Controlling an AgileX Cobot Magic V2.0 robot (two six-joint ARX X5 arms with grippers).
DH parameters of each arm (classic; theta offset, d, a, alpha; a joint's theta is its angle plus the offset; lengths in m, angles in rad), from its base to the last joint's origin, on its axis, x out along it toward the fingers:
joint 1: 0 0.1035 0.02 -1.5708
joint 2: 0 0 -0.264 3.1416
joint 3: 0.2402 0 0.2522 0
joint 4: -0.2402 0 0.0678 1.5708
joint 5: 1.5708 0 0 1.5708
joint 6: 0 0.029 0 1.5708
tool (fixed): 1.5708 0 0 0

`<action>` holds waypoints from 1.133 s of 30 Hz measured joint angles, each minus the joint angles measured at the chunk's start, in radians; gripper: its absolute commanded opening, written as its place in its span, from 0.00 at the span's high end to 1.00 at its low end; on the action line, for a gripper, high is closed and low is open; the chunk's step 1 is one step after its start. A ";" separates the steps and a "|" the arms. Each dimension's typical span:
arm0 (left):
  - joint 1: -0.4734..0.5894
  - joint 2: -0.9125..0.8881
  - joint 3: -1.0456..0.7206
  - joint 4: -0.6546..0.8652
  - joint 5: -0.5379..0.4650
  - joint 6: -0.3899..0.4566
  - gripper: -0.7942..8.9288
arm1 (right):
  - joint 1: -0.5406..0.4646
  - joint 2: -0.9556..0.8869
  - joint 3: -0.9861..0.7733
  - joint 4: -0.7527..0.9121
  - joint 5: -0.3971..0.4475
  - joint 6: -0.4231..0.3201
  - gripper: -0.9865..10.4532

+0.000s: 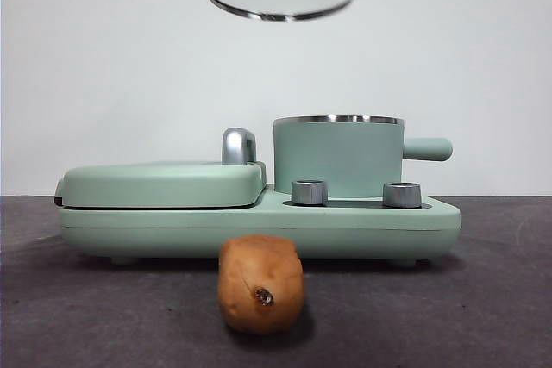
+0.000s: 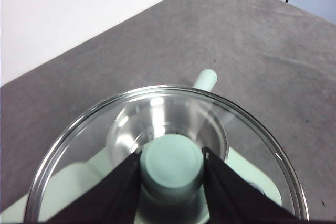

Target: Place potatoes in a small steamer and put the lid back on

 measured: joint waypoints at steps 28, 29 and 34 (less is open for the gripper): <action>0.107 -0.468 0.000 -0.421 -0.001 -0.012 0.80 | 0.727 0.819 0.128 0.249 0.419 0.313 0.48; 0.107 -0.480 0.000 -0.432 -0.001 -0.013 0.80 | 0.732 0.845 0.146 0.249 0.439 0.320 0.48; 0.107 -0.532 0.000 -0.497 -0.001 -0.023 0.80 | 0.739 0.986 0.226 0.235 0.465 0.367 0.48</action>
